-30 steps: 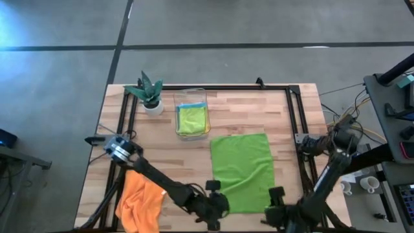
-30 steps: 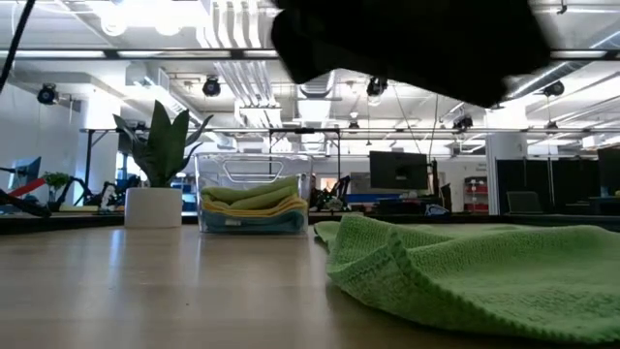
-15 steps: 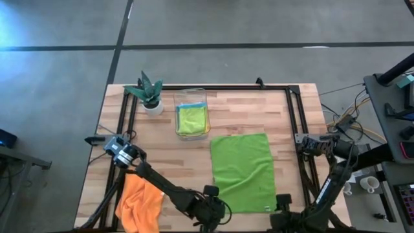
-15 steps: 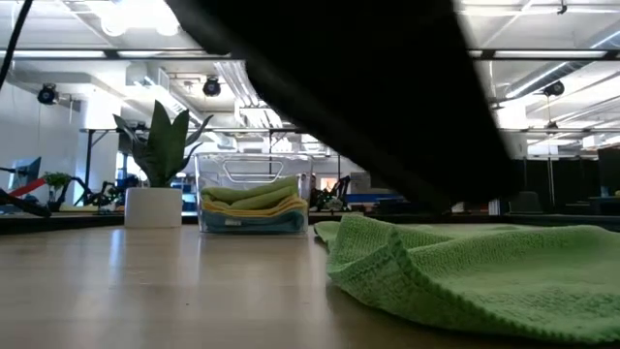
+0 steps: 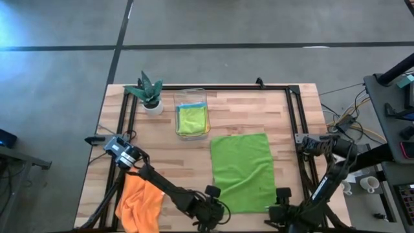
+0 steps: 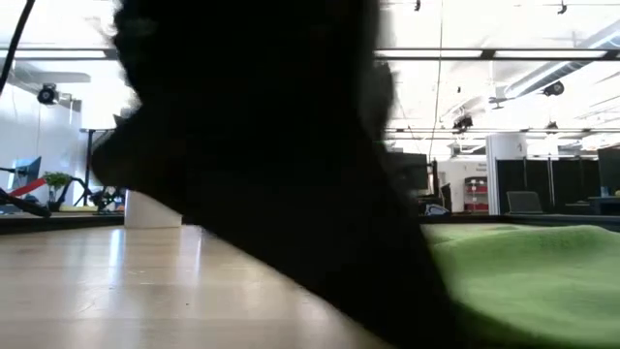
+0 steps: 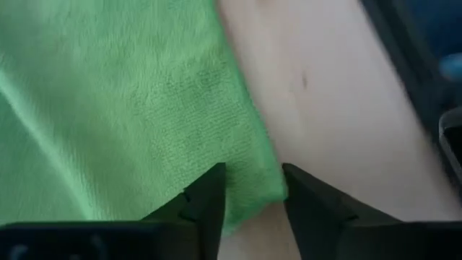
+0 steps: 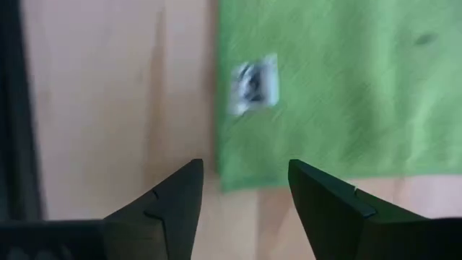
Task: Fold microfiber towels
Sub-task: Fold the green microfiber cloth
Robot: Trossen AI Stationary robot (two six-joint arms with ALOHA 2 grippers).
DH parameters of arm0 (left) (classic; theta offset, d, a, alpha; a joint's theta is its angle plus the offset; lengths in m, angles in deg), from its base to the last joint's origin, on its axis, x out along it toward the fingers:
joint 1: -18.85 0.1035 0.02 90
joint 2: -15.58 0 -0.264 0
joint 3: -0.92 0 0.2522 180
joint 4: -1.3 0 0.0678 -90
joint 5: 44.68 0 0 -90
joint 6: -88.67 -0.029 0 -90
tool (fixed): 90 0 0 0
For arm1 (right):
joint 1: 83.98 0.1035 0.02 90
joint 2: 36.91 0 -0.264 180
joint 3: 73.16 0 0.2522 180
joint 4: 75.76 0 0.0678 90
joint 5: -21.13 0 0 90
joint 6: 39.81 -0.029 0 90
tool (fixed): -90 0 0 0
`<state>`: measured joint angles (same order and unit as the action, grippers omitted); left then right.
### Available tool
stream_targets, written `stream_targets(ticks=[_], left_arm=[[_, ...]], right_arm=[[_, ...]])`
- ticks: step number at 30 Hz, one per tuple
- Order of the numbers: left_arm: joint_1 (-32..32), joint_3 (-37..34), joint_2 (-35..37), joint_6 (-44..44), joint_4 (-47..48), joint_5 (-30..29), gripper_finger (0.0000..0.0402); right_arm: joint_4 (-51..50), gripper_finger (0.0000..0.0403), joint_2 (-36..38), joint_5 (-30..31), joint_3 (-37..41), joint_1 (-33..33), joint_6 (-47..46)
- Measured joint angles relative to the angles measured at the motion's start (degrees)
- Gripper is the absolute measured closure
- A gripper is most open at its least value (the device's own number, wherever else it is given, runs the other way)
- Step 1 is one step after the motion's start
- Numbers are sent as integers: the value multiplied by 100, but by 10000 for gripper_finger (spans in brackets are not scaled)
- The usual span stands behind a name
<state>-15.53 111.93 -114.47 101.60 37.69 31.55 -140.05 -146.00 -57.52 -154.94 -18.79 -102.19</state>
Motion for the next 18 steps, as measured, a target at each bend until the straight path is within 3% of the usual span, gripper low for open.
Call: stream_targets(ticks=[8,13,18], left_arm=[[39,-17,-88,177,-365,-12,391],[38,-25,-41,319,-291,37,398],[25,-33,48,283,-208,135,401]], right_arm=[[811,227,150,-47,359,31,733],[945,265,166,-107,551,15,556],[766,342,154,-195,518,5,581]])
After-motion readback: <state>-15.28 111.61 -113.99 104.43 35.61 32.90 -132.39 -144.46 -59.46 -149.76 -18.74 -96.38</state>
